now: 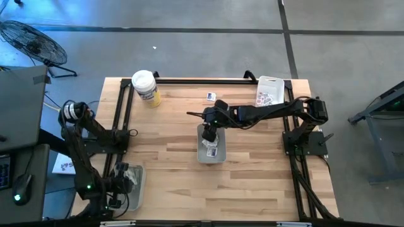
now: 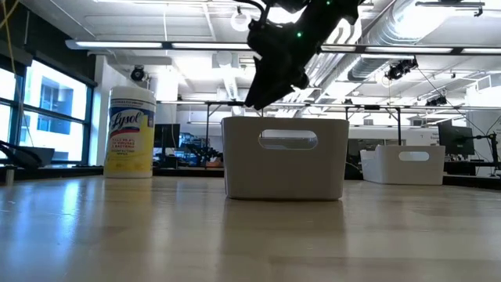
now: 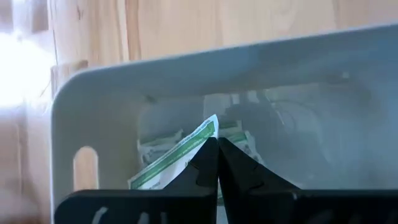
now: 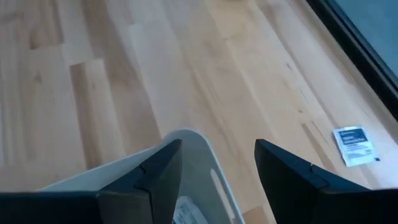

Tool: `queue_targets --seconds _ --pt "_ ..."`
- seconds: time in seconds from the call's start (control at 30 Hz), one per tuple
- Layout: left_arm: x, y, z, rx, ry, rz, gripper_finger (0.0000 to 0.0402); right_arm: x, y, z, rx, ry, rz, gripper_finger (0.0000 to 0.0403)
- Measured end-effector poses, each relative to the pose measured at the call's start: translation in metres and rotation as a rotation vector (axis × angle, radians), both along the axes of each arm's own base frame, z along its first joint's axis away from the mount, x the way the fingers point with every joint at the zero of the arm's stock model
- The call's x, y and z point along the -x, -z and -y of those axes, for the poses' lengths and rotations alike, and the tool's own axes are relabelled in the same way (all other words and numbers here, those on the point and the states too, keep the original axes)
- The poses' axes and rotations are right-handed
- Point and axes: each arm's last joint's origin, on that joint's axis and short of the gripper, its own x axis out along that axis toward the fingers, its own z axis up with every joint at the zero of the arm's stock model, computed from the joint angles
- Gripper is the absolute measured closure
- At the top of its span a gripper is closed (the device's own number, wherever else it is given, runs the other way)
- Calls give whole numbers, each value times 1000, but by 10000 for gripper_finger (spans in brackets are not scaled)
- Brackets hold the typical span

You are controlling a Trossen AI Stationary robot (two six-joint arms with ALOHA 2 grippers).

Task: Pick & Place First Aid Supplies
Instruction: Put the green pad into the bottom gray bin, then put the blue pad into the middle gray bin

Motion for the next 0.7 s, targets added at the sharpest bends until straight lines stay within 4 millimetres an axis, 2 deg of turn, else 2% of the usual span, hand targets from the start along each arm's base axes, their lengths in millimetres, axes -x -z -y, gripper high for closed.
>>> queue_targets --seconds 0.13,0.23,0.43,0.53,0.7 --pt "1 1 0 18 -12 -45 399 0 0 -1 2 -35 -9 208" --pt "0 1 0 31 -26 -82 382 0 0 2 24 -64 -22 208" --pt "-11 -1 -9 39 -109 -184 296 0 -7 14 -31 -88 -26 208" --pt "-16 -7 -17 43 -93 -257 253 1 -10 25 -62 -87 -40 208" --pt "-25 -25 -37 75 -95 -272 220 6 -11 50 -41 -99 -72 208"
